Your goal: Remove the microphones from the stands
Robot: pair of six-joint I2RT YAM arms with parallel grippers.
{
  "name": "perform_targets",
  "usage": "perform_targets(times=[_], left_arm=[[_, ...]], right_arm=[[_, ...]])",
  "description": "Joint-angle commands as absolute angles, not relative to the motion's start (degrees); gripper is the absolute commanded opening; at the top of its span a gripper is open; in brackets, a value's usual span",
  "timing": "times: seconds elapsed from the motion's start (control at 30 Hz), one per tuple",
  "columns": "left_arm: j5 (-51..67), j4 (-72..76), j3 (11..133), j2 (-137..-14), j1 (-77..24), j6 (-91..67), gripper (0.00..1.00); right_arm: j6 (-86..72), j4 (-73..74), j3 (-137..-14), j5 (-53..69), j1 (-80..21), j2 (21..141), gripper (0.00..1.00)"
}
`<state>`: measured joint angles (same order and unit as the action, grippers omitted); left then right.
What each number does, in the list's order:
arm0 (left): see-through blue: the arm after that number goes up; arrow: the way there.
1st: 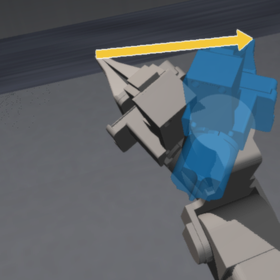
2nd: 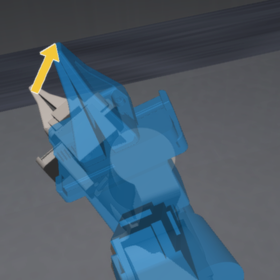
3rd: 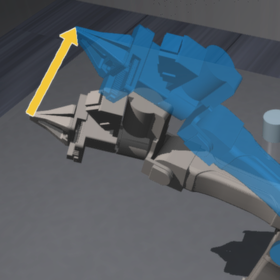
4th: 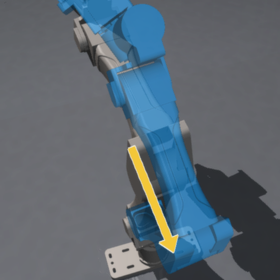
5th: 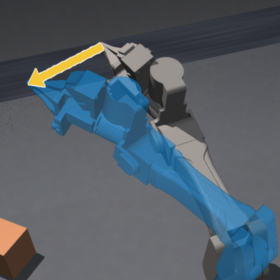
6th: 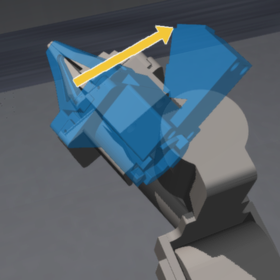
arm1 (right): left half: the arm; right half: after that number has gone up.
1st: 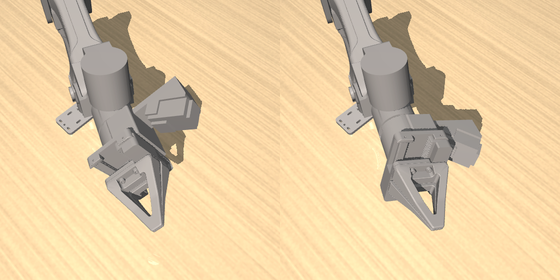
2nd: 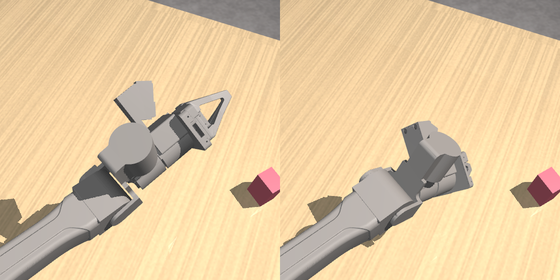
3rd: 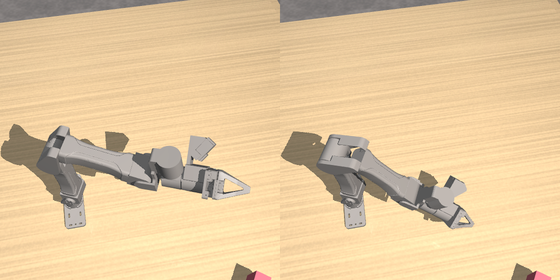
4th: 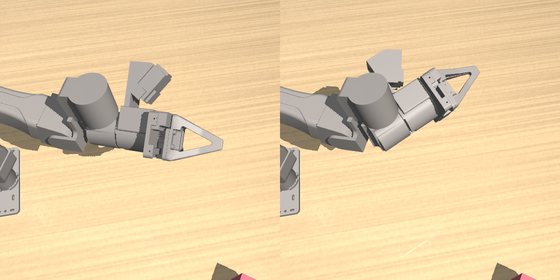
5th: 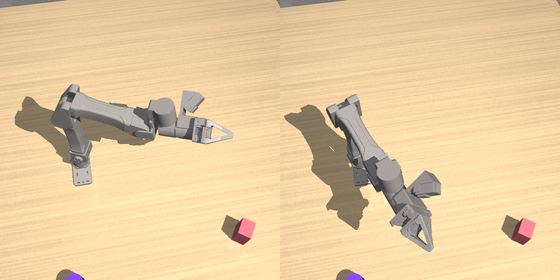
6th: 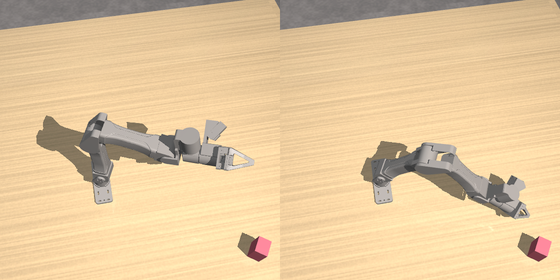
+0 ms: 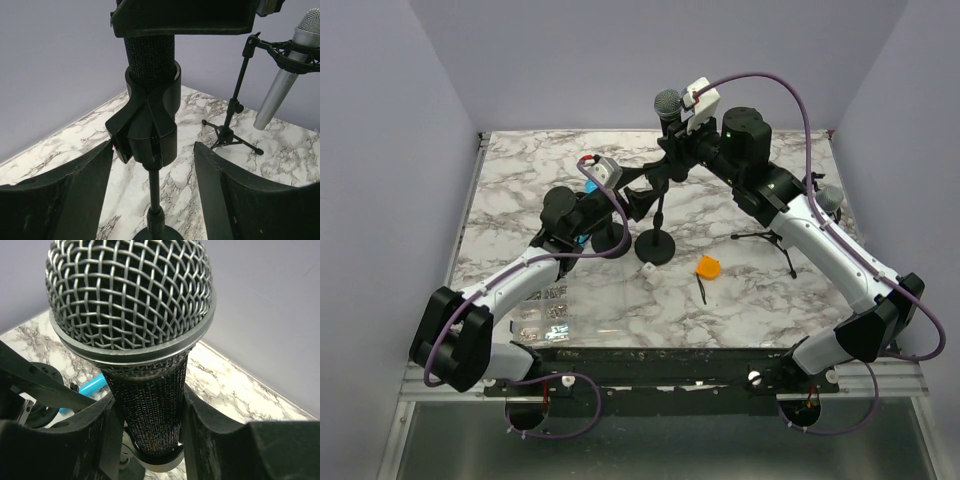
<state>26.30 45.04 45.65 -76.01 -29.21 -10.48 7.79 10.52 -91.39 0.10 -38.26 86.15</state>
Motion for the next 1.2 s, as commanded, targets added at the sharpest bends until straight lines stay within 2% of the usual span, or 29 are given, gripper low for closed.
perform_targets(times=[0.0, 0.27, 0.43, 0.5, 0.63, 0.77, 1.17], left_arm=[[26.42, 49.55, 46.32, -78.0, -29.48, -10.25, 0.62], [28.7, 51.18, 48.92, -80.25, -29.62, -12.53, 0.66], [30.78, 48.92, 51.44, -82.67, -29.62, -12.49, 0.43], [30.8, 46.86, 52.19, -82.96, -29.62, -11.94, 0.32], [29.63, 44.75, 51.32, -82.47, -29.61, -10.59, 0.0], [28.1, 43.73, 49.54, -80.99, -29.62, -9.85, 0.0], [26.36, 40.07, 48.34, -79.85, -29.97, -7.49, 0.0]], right_arm=[[4.75, 12.3, -93.89, 2.37, -38.67, 85.6, 0.11], [3.39, 12.13, -93.96, 3.32, -38.67, 86.63, 0.11], [2.88, 11.43, -93.0, 3.62, -38.7, 86.26, 0.11], [2.9, 11.43, -92.83, 3.34, -38.76, 86.2, 0.11], [2.86, 10.26, -92.9, 2.65, -38.76, 86.2, 0.09], [2.6, 7.7, -93.65, 1.32, -38.76, 86.3, 0.01], [-0.77, -3.05, -97.6, 4.26, -38.7, 83.88, 0.01]])
